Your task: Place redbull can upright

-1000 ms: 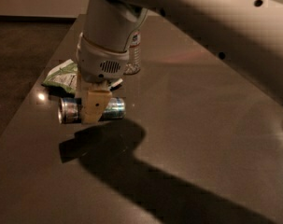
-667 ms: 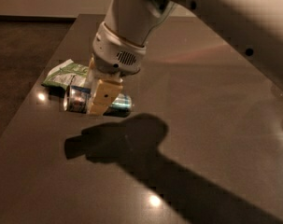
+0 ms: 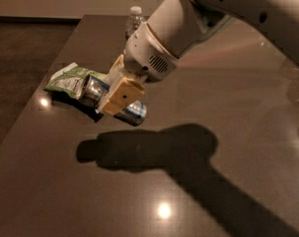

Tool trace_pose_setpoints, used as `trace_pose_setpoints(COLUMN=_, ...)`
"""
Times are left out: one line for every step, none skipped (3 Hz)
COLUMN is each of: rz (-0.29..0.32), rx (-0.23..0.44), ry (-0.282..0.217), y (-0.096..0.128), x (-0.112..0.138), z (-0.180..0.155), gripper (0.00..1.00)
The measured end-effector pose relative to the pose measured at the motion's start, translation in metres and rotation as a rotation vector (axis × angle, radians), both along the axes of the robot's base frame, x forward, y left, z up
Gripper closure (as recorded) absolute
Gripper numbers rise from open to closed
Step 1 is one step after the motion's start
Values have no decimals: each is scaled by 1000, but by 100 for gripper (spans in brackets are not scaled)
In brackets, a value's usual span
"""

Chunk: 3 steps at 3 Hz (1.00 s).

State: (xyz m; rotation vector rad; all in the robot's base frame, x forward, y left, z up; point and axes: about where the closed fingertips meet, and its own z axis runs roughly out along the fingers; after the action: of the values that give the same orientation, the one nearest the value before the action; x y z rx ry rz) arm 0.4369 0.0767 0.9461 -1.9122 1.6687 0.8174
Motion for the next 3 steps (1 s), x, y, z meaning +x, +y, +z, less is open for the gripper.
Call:
trace_pose_setpoints(rz=-118, rx=180, ry=19, y=-7, x=11, z=9, gripper=100)
trace_pose_setpoints(rz=-163, rx=294, ry=13, y=-12, x=17, z=16, gripper=100)
trace_pose_setpoints(rz=-179, rx=387, ry=5, y=-18, x=22, z=21, gripper=100)
